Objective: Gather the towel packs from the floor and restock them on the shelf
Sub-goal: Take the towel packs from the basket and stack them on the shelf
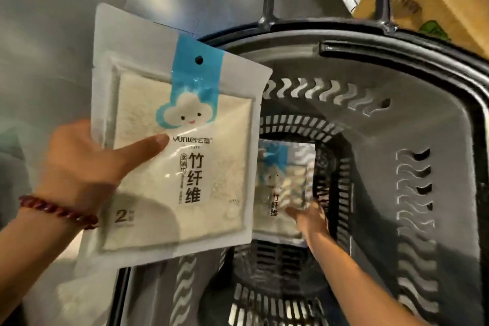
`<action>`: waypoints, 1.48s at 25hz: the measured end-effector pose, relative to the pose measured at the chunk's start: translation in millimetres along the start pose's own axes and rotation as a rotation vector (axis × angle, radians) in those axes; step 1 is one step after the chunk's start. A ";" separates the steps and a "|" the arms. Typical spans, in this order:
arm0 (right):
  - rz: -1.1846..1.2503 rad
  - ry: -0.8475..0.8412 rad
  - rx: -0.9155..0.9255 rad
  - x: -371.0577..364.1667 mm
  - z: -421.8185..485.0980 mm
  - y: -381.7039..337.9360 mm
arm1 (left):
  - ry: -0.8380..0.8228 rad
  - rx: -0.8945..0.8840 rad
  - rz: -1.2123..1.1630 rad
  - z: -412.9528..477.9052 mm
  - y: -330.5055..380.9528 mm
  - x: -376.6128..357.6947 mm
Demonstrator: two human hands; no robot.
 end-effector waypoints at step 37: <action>0.372 -0.186 0.515 74.3 -149.0 -80.0 | -0.341 0.438 -0.391 -66.6 -7.4 -92.7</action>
Point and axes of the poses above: each hand's wrist, its own z-axis towards the middle knuckle, its own x-axis out of the back of the hand, y = z × x, the point moved 3 cm from there along z, towards the middle knuckle, and after that the axes turned 1 degree about z, right-handed, at the moved point
